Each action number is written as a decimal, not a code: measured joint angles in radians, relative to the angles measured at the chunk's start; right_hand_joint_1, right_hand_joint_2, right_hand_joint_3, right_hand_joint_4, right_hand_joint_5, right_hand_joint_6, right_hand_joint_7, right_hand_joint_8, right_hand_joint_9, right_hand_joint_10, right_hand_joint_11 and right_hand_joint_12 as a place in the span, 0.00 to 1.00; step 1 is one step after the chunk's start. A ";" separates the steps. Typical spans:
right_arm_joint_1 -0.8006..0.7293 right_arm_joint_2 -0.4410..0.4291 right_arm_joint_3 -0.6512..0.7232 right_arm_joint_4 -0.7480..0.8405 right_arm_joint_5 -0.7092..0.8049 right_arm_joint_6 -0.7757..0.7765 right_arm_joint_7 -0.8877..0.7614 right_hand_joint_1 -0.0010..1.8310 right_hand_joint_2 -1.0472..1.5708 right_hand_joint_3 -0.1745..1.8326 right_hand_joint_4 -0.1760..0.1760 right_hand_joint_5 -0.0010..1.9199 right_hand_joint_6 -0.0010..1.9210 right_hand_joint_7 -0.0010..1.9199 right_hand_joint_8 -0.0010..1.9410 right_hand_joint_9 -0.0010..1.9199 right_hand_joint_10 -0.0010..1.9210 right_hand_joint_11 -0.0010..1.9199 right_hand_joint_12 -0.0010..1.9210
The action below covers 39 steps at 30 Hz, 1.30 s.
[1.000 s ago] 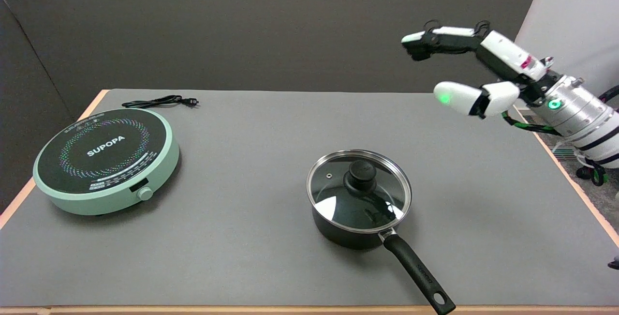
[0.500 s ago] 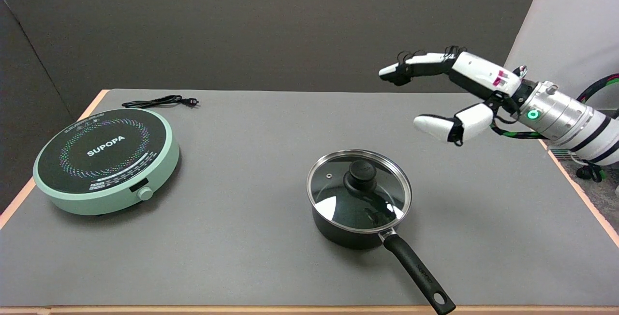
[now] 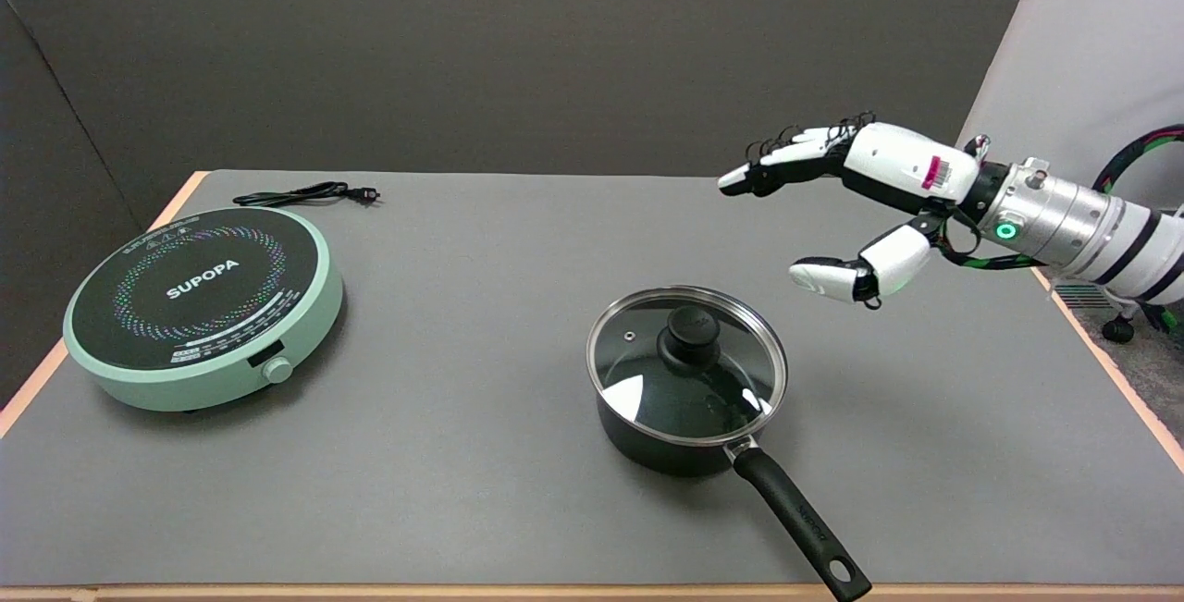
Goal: Pick up the pot lid.
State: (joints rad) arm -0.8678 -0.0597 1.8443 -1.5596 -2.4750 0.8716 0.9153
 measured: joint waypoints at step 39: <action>-0.423 0.253 0.321 -0.004 -0.001 -0.093 -0.226 0.43 0.59 0.58 0.85 0.24 0.10 0.29 0.09 0.31 0.19 0.20 0.36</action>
State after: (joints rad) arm -1.2908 0.1929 2.1652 -1.5633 -2.4760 0.7781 0.6890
